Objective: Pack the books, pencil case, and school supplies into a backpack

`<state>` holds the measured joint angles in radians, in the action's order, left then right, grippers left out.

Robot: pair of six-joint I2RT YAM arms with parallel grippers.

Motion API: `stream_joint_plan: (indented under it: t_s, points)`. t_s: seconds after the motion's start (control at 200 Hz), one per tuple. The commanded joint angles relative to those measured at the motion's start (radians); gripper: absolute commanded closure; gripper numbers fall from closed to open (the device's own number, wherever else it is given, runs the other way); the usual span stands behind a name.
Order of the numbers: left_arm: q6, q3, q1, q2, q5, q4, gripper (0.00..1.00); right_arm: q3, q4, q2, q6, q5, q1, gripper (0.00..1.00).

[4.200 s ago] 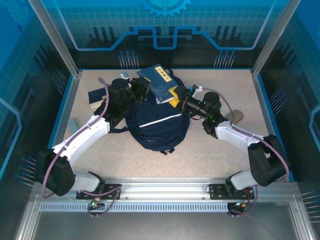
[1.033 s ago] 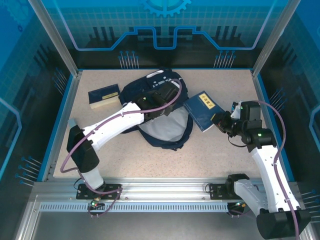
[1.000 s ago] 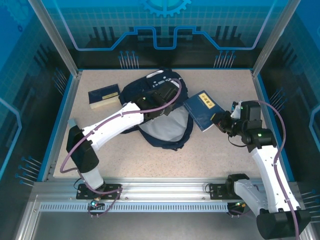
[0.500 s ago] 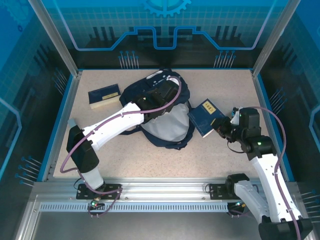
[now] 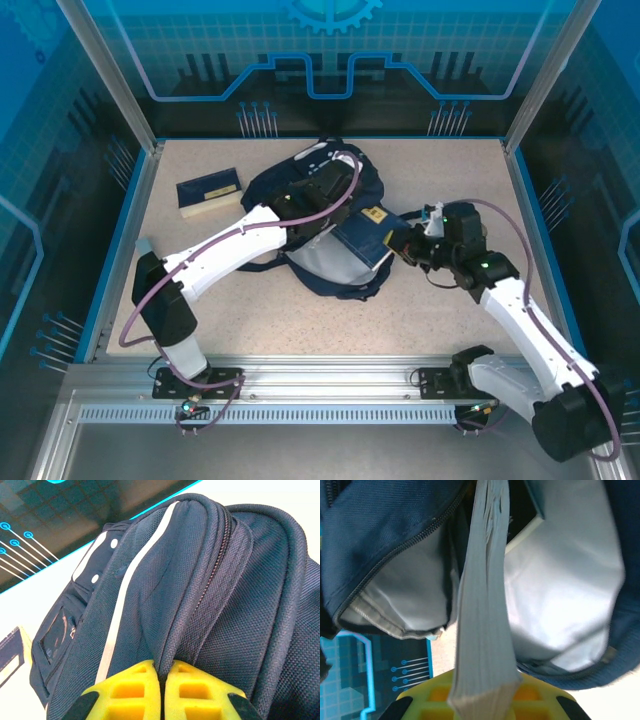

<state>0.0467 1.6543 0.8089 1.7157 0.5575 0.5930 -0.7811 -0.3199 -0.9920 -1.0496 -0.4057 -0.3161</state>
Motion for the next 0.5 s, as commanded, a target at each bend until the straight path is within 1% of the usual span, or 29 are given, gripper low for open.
stream_joint_plan:
  t_s: [0.0, 0.085, 0.145, 0.305, 0.455, 0.495]
  points:
    - [0.057, 0.048, 0.009, -0.106, -0.043, -0.141, 0.97, 0.025, 0.276, -0.057, -0.089, 0.054, -0.050, 0.91]
    - [0.076, 0.049, 0.009, -0.115, -0.057, -0.142, 0.98, 0.043, 0.378, -0.115, -0.126, 0.130, -0.081, 0.90]
    - [0.089, 0.050, 0.009, -0.120, -0.066, -0.143, 0.98, 0.044, 0.402, -0.158, -0.152, 0.185, -0.094, 0.90]
    - [0.117, 0.061, 0.009, -0.131, -0.100, -0.142, 0.99, 0.034, 0.513, -0.286, -0.201, 0.245, -0.129, 0.90]
    - [0.141, 0.060, 0.009, -0.136, -0.116, -0.146, 0.99, -0.022, 0.519, -0.404, -0.265, 0.337, -0.180, 0.89]
    - [0.148, 0.062, 0.009, -0.135, -0.120, -0.148, 0.99, -0.031, 0.551, -0.438, -0.283, 0.348, -0.192, 0.88]
